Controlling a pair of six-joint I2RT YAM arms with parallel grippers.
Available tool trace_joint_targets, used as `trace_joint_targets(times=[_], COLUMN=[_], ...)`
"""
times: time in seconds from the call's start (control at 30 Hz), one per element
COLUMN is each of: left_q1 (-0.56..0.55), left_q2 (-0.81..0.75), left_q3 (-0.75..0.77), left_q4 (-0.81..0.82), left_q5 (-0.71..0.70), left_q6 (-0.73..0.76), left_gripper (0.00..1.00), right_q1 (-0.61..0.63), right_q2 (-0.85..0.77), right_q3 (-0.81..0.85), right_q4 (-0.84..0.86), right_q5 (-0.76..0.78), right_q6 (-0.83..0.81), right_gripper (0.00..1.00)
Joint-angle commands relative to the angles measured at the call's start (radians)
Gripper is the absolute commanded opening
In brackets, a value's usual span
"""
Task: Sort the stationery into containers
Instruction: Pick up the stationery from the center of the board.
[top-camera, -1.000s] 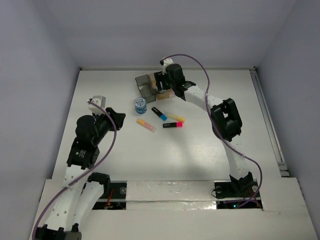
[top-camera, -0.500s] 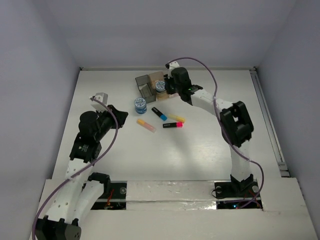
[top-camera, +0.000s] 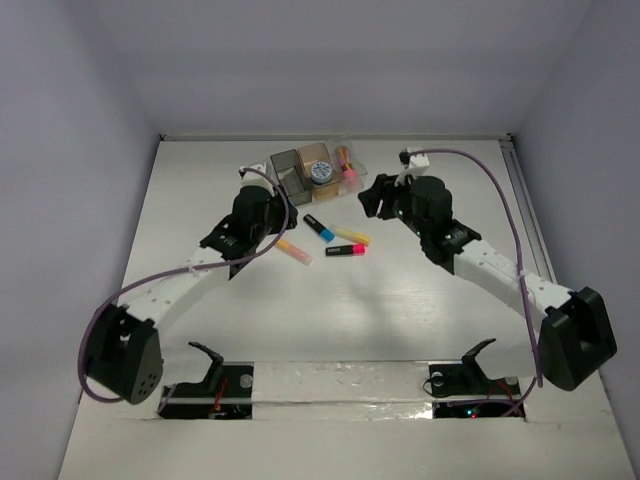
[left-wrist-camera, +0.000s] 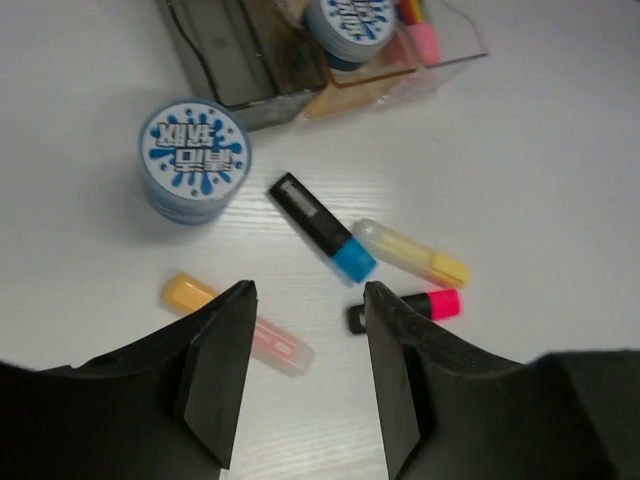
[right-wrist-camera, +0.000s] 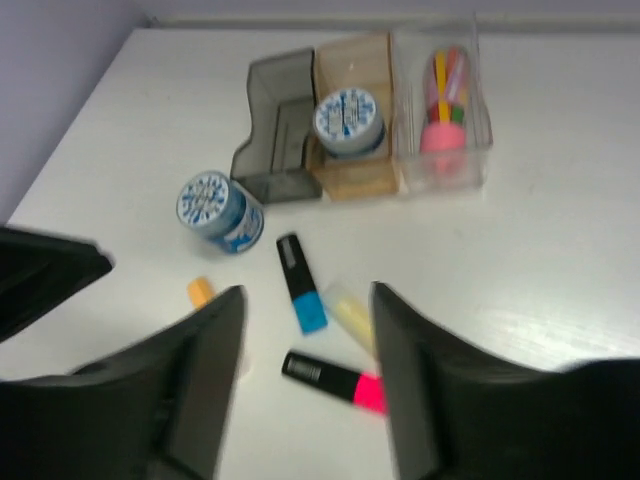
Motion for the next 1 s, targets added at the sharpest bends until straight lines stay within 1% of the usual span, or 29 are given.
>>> trace_joint_targets(times=[0.0,0.03,0.07,0.1,0.13,0.17,0.23,0.27,0.5,0.6,0.8,0.97], left_q1=[-0.008,-0.008,-0.008,-0.008,-0.008,-0.008,-0.008,-0.008,-0.008,-0.008,0.003,0.012], left_q2=[0.084,0.095,0.113,0.127,0.144,0.196,0.253,0.303,0.448,0.494,0.57,0.609], left_q3=[0.067,0.064,0.064,0.072,0.084,0.102,0.157,0.17,0.254,0.311,0.386,0.409], left_q4=[0.018,0.021,0.024,0.027,0.012,-0.005,-0.028,-0.04,-0.049,-0.068,-0.069,-0.071], left_q5=[-0.174,-0.223,-0.246,-0.28,-0.29,-0.298,-0.285,-0.284,-0.307,-0.329,-0.317,-0.311], left_q6=[0.029,0.043,0.049,0.06,0.071,0.091,0.118,0.137,0.19,0.194,0.209,0.2], left_gripper=[0.46,0.51,0.55,0.62,0.64,0.65,0.69,0.7,0.76,0.76,0.75,0.73], right_q1=[0.003,0.003,0.003,0.003,0.003,0.003,0.003,0.003,0.003,0.003,0.003,0.003], right_q2=[-0.09,-0.107,-0.135,-0.149,-0.159,-0.176,-0.187,-0.19,-0.193,-0.183,-0.161,-0.16], right_q3=[-0.078,-0.104,-0.115,-0.127,-0.139,-0.165,-0.188,-0.197,-0.199,-0.205,-0.208,-0.204], right_q4=[0.007,-0.003,-0.014,-0.014,-0.011,0.003,0.016,0.021,0.03,0.044,0.063,0.032], right_q5=[-0.023,-0.031,-0.051,-0.063,-0.071,-0.108,-0.146,-0.161,-0.232,-0.246,-0.275,-0.234], right_q6=[0.017,0.015,0.023,0.034,0.041,0.057,0.069,0.071,0.081,0.084,0.092,0.097], right_gripper=[0.67,0.68,0.72,0.77,0.78,0.81,0.81,0.81,0.81,0.81,0.81,0.81])
